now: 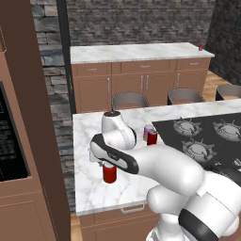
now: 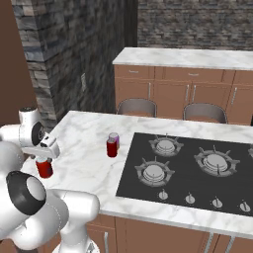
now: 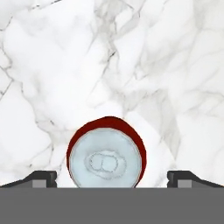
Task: Four empty soda cans are scattered around the kitchen. Gather all the cans and cluster them next to the stove for recycling.
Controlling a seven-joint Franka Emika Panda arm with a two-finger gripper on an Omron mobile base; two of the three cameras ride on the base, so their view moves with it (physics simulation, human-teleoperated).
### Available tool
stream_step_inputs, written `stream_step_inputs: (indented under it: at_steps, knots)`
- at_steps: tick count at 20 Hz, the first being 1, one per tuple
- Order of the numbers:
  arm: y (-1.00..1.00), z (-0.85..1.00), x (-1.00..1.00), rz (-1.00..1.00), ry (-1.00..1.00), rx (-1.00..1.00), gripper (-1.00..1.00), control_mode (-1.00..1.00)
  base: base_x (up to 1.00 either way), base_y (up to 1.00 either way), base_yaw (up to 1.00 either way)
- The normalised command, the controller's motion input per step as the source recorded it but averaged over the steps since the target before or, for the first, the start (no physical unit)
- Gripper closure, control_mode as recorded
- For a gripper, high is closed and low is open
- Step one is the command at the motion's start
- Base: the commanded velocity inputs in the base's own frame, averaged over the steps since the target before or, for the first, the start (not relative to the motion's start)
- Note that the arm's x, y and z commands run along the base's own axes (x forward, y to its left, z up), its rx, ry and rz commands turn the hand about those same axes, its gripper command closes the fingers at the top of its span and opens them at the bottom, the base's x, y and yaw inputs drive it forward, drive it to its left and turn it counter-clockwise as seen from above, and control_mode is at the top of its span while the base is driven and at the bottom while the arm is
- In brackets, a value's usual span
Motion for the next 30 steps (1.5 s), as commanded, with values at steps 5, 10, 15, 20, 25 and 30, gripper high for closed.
stream_step_inputs:
  at_steps: [5,10,15,20,25,30]
  knots:
    - [0.05,-0.22,0.00,0.00,0.04,0.00,-1.00,-1.00,0.00,0.00,0.00]
    - [0.00,-0.17,0.03,0.00,0.02,0.00,-1.00,-1.00,0.00,0.00,0.00]
    - [0.01,-0.17,0.00,0.00,0.02,0.00,1.00,-1.00,0.00,0.00,0.00]
    - [0.02,0.00,0.02,0.00,0.01,0.00,1.00,-1.00,0.00,0.00,0.00]
    - [-0.29,0.28,0.27,0.05,-0.02,0.00,1.00,-1.00,0.00,0.00,0.00]
    - [-0.43,0.43,0.23,0.04,-0.01,0.00,1.00,-1.00,0.00,0.00,0.00]
